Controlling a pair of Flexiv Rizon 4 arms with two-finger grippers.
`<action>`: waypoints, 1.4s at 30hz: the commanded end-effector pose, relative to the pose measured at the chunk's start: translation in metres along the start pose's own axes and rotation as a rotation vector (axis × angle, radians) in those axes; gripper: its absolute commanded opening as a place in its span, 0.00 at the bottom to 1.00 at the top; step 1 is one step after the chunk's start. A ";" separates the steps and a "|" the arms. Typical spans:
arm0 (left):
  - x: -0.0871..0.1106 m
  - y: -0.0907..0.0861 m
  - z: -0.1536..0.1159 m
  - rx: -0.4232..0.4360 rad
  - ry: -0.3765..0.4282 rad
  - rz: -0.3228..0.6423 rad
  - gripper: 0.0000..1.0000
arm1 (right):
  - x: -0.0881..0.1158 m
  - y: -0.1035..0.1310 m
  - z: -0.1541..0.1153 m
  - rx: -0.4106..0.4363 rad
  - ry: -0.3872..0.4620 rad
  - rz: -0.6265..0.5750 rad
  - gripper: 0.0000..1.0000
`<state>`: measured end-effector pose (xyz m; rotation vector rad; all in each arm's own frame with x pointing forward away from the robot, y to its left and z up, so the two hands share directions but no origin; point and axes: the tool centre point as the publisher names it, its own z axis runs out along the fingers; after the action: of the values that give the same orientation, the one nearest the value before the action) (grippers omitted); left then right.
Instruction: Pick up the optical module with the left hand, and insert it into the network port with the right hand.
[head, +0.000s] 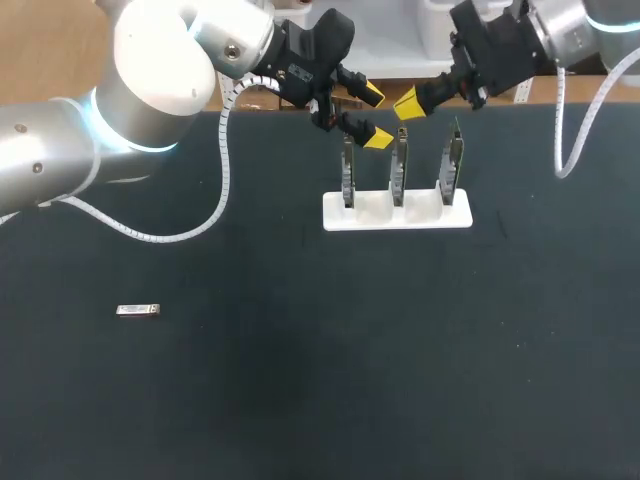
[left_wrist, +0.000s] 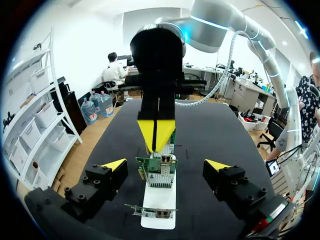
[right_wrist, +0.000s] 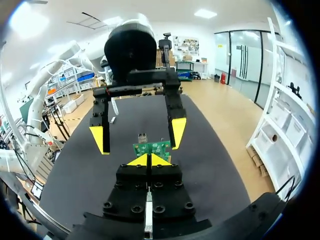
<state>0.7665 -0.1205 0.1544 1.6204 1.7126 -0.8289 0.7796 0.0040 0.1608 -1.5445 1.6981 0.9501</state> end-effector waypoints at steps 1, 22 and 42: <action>0.000 0.000 0.000 -0.002 -0.001 0.002 1.00 | -0.003 0.004 -0.012 0.017 -0.005 -0.009 0.00; 0.000 0.000 0.000 -0.002 -0.001 0.002 1.00 | 0.033 0.027 -0.086 0.080 -0.016 0.035 0.00; 0.000 0.000 0.000 -0.002 -0.001 0.002 1.00 | 0.052 0.024 -0.101 0.046 0.005 0.024 0.00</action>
<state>0.7666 -0.1205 0.1544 1.6204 1.7126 -0.8289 0.7450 -0.1064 0.1745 -1.4922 1.7390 0.8975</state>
